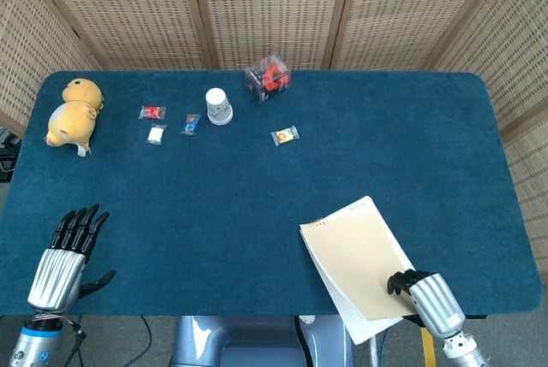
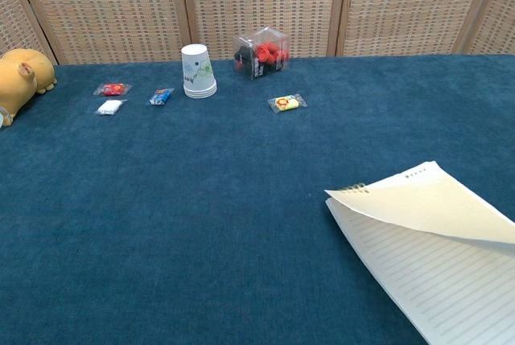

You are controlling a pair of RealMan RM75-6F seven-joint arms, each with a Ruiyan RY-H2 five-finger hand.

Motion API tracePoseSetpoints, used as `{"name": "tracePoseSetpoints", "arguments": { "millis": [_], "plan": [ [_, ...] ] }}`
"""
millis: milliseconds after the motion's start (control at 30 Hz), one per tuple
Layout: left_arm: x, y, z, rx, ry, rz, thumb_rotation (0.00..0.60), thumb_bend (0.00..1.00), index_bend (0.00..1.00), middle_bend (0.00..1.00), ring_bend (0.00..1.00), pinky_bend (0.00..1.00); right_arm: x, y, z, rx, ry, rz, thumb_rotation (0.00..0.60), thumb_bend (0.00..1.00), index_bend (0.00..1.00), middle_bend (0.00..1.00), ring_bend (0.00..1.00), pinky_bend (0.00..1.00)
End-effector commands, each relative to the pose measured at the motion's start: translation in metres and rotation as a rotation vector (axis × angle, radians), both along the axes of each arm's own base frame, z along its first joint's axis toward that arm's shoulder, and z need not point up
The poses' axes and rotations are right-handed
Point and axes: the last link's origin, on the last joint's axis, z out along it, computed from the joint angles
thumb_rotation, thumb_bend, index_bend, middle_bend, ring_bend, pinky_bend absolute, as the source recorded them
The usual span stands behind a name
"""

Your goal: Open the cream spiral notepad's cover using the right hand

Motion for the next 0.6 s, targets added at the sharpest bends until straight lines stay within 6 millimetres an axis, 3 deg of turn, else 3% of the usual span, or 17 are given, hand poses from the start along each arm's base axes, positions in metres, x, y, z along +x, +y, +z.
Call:
{"name": "tracePoseSetpoints", "arguments": {
  "millis": [33, 233, 600],
  "plan": [
    [0.0, 0.0, 0.001, 0.004, -0.004, -0.001, 0.6, 0.01, 0.0, 0.0, 0.0, 0.04, 0.004, -0.003, 0.001, -0.016, -0.007, 0.024, 0.6, 0.59, 0.7, 0.73, 0.64, 0.81],
    [0.0, 0.001, 0.001, 0.002, -0.003, 0.002, 0.6, 0.01, 0.0, 0.0, 0.0, 0.04, 0.018, -0.021, 0.007, -0.07, -0.013, 0.074, 0.6, 0.59, 0.7, 0.72, 0.64, 0.81],
    [-0.002, 0.003, 0.002, 0.001, -0.01, 0.011, 0.6, 0.01, 0.0, 0.0, 0.0, 0.04, 0.058, -0.077, 0.026, -0.167, -0.012, 0.152, 0.6, 0.59, 0.7, 0.71, 0.62, 0.79]
  ]
}}
